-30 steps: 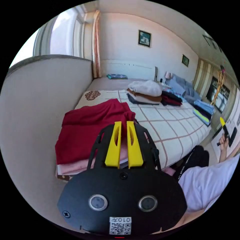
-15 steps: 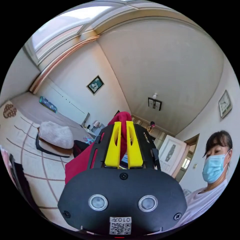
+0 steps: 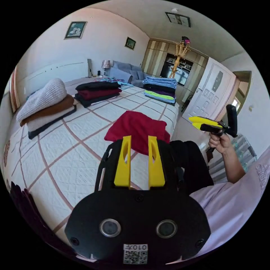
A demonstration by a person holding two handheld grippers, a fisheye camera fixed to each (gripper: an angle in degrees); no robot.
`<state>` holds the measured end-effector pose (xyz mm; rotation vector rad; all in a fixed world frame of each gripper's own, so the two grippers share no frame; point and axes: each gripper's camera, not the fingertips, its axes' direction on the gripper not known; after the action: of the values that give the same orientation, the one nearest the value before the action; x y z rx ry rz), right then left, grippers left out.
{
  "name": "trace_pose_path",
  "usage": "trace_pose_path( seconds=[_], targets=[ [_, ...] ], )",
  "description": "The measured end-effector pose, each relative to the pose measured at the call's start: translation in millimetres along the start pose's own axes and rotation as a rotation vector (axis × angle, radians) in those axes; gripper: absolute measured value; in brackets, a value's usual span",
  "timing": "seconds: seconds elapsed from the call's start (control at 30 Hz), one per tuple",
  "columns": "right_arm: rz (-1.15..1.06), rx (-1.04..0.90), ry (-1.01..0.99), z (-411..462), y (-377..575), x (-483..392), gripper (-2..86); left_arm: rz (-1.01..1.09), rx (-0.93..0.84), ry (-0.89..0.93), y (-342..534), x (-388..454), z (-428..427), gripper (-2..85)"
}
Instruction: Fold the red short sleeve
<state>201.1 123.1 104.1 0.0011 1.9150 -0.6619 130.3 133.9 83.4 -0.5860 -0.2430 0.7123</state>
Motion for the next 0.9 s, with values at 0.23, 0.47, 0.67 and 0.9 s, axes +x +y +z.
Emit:
trace_pose_path(
  seconds=[0.23, 0.47, 0.67, 0.9],
  targets=[
    [0.094, 0.013, -0.096, 8, -30, 11, 13.4, 0.716, -0.100, -0.177, 7, 108, 58, 12.2],
    [0.092, -0.009, -0.043, -15, -46, 9, 13.1, 0.764, -0.137, -0.252, 3, 110, 110, 9.1],
    [0.143, -0.010, -0.075, -19, -59, 16, 12.8, 0.304, -0.060, 0.167, -72, -14, 63, 6.1],
    [0.299, -0.151, -0.006, 47, -83, 2, 15.2, -0.444, 0.288, 0.383, -37, -184, 37, 4.1]
  ],
)
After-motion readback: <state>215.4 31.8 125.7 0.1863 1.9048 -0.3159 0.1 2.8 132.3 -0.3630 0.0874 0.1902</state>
